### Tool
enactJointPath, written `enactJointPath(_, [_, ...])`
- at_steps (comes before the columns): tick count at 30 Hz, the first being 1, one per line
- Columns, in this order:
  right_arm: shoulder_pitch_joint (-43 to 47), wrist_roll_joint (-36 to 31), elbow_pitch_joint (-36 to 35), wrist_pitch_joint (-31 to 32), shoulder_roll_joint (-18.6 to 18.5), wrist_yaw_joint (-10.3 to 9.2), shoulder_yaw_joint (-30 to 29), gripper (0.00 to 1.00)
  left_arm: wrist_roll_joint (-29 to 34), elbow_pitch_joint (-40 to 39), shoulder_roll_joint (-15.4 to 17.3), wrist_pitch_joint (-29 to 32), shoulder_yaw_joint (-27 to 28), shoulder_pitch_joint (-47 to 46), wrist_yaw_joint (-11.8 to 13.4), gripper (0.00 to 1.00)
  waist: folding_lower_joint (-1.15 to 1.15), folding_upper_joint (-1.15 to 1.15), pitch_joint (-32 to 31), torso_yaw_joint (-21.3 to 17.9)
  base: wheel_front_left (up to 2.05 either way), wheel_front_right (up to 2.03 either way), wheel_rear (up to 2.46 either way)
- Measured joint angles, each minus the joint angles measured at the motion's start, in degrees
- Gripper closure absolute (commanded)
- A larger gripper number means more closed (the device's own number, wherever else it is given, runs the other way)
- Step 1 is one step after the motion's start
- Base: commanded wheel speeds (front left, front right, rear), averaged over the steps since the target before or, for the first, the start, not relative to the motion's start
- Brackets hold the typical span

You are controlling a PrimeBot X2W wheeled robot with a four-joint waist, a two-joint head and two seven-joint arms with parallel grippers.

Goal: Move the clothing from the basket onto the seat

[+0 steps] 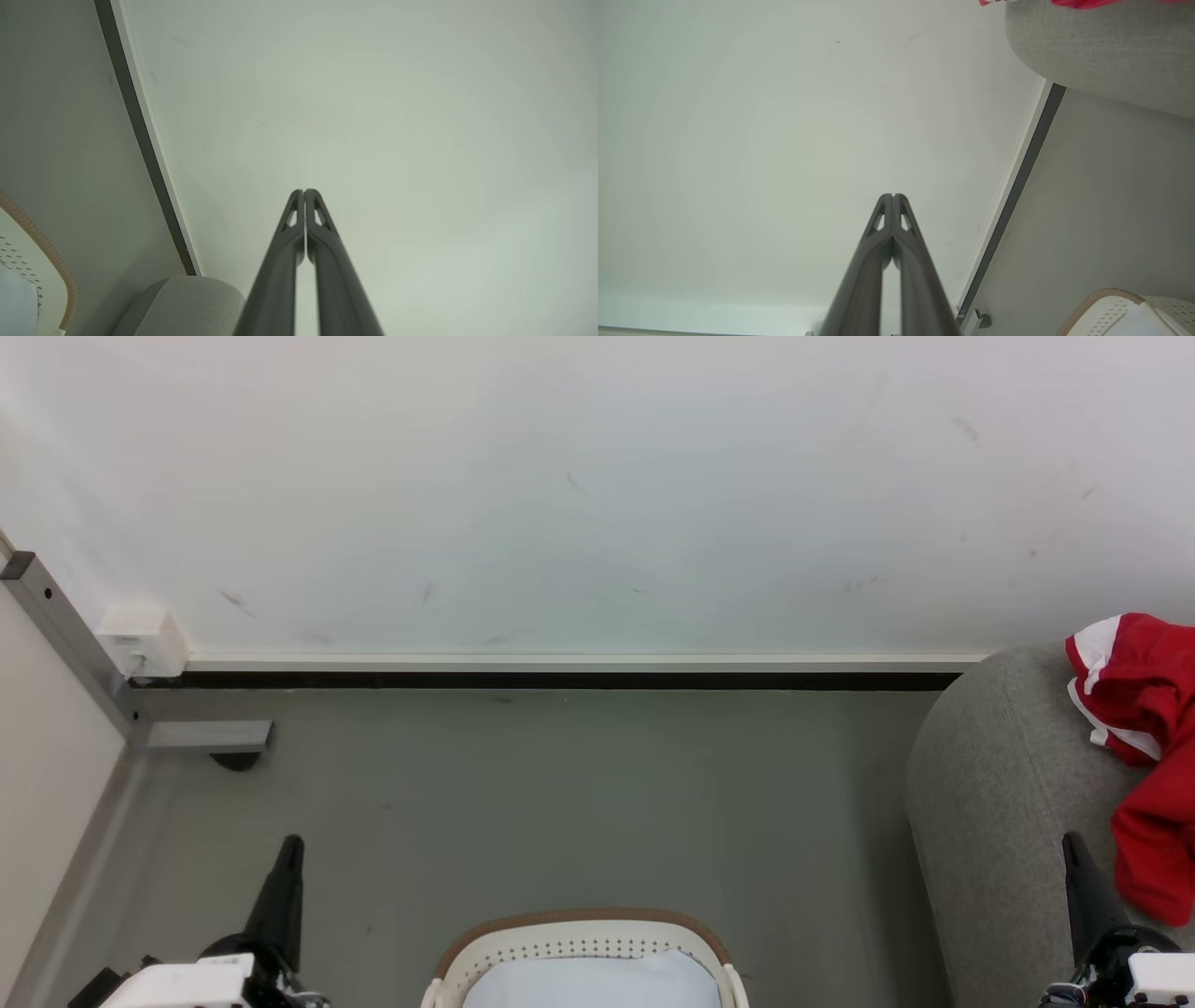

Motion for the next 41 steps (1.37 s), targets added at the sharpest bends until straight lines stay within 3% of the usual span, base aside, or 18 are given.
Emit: enactJointPath(41, [-0.01,-0.11,0.00,0.24,0.14,0.00,-0.18,1.00,0.00,0.00,0.00,0.00,0.00,0.00,-0.01,1.00,0.00,0.00,0.00,0.00,0.00,0.00,0.00])
